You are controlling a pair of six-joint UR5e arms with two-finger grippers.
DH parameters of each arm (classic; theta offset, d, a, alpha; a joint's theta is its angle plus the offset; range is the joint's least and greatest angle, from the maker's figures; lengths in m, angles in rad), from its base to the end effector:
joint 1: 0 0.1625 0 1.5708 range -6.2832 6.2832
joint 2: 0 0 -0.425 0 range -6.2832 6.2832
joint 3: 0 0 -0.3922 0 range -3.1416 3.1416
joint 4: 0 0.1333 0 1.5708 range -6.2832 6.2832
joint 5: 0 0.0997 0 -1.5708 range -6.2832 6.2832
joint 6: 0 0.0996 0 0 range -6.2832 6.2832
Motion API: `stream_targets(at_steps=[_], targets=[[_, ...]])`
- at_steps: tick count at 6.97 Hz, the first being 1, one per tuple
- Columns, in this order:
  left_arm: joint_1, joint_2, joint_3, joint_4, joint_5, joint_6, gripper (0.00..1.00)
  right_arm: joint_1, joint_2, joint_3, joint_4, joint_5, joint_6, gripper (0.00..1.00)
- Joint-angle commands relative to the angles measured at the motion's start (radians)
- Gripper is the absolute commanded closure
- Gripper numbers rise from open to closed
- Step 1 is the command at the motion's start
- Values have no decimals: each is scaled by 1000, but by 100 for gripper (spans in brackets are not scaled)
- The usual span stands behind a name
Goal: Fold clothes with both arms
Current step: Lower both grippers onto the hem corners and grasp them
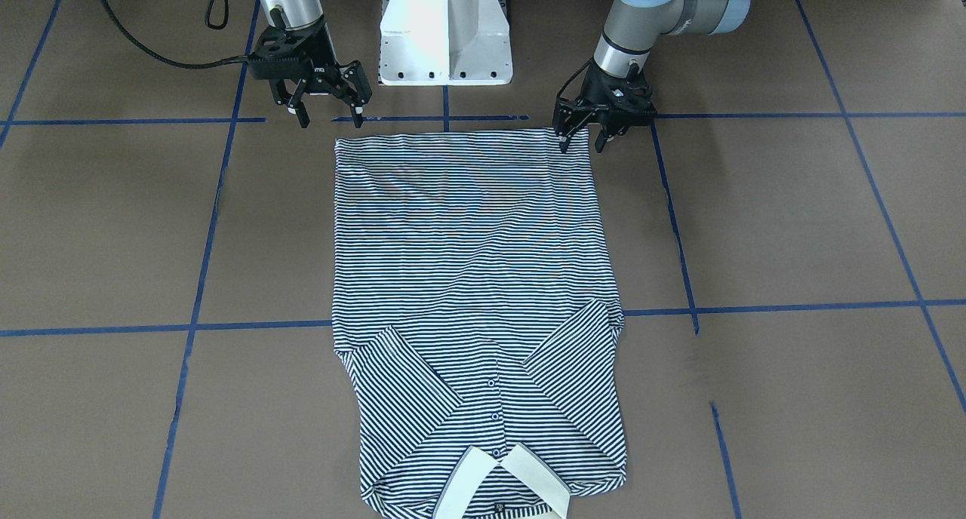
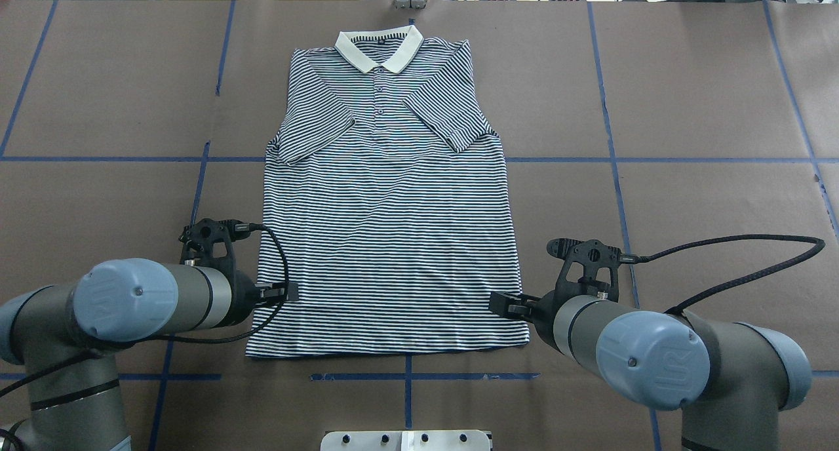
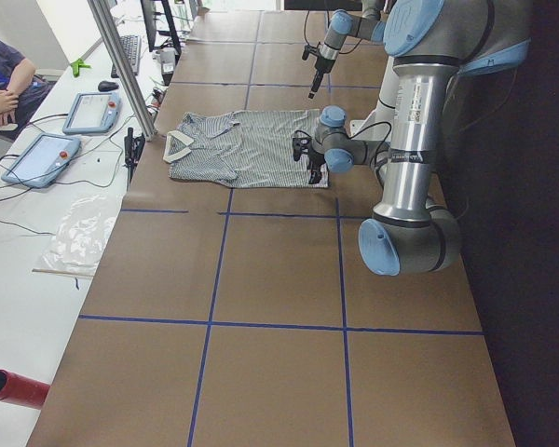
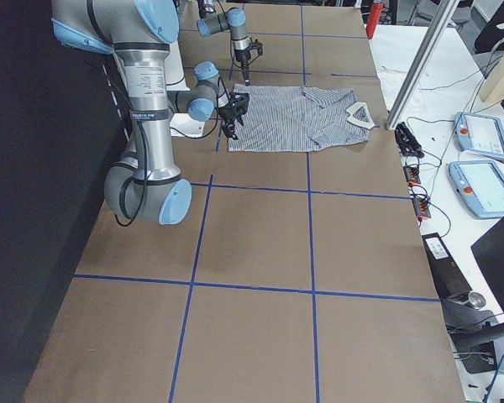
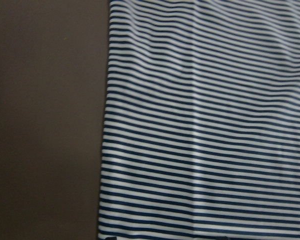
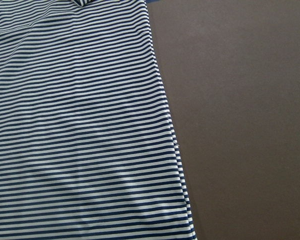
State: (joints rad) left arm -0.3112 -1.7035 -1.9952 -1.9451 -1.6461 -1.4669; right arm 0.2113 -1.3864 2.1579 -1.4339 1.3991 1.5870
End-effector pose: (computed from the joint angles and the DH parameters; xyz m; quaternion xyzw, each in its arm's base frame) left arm 0.4644 -0.2815 0.3557 0.0596 0.4460 -0.0756 0.8898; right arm -0.4552 -0.2514 0.2886 0.1193 -0.4275 0.1390 0.8852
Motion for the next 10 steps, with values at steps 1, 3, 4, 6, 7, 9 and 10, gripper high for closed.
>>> stream_targets(at_steps=[1, 3, 4, 6, 7, 9, 10], targets=[[52, 13, -1, 0, 3, -30, 28, -1, -2, -3, 0, 0, 1, 0], [57, 18, -1, 0, 3, -41, 36, -1, -3, -3, 0, 0, 1, 0], [58, 24, -2, 0, 3, -58, 39, -1, -2, -3, 0, -2, 1, 0], [63, 24, -2, 0, 3, -59, 40, -1, -3, -4, 0, -2, 1, 0], [66, 24, -1, 0, 3, -58, 40, -1, -2, -4, 0, -2, 1, 0], [66, 24, 1, 2, 3, -59, 61, -1, -3, -3, 0, 0, 1, 0], [67, 24, 1, 0, 3, -59, 62, -1, -2, -4, 0, 0, 1, 0]])
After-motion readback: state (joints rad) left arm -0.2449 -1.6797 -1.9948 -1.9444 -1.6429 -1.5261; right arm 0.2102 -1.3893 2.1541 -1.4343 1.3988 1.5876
